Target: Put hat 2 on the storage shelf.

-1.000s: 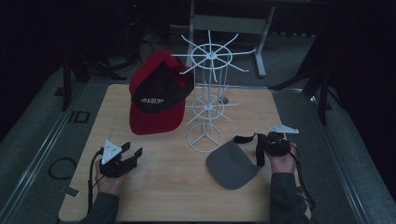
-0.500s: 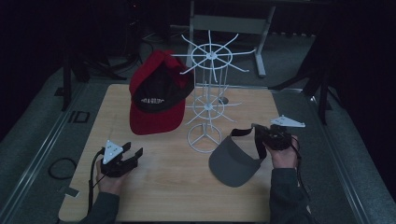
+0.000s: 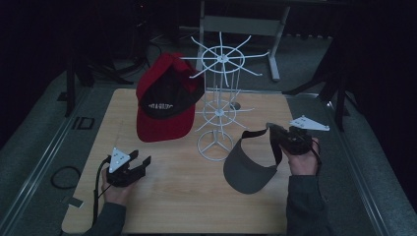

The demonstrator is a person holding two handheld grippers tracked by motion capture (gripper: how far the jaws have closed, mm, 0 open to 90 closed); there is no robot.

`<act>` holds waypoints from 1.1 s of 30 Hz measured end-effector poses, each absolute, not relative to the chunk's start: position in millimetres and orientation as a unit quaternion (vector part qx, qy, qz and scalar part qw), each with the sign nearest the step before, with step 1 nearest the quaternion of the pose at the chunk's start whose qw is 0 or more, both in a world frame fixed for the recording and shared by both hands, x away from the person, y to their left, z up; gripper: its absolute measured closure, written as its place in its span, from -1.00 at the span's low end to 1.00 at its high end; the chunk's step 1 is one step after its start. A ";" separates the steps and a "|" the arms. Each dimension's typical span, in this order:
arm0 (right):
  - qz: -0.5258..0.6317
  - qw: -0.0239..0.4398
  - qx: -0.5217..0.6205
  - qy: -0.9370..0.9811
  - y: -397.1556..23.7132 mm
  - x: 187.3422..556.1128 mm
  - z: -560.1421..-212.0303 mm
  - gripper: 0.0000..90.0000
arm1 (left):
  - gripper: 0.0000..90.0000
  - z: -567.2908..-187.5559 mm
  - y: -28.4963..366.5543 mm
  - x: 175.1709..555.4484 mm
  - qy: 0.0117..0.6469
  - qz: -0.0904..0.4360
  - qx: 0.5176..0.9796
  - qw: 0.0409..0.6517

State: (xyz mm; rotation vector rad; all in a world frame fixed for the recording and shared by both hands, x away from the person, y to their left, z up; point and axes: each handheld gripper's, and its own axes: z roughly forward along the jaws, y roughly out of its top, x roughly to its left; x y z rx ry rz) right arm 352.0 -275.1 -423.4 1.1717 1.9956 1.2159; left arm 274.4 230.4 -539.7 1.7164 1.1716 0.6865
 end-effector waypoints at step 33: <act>0.480 0.300 0.386 0.729 -270.1 341.4 -366.1 0.99 | -0.04 -539.7 229.4 273.9 0.475 0.278 0.698 0.458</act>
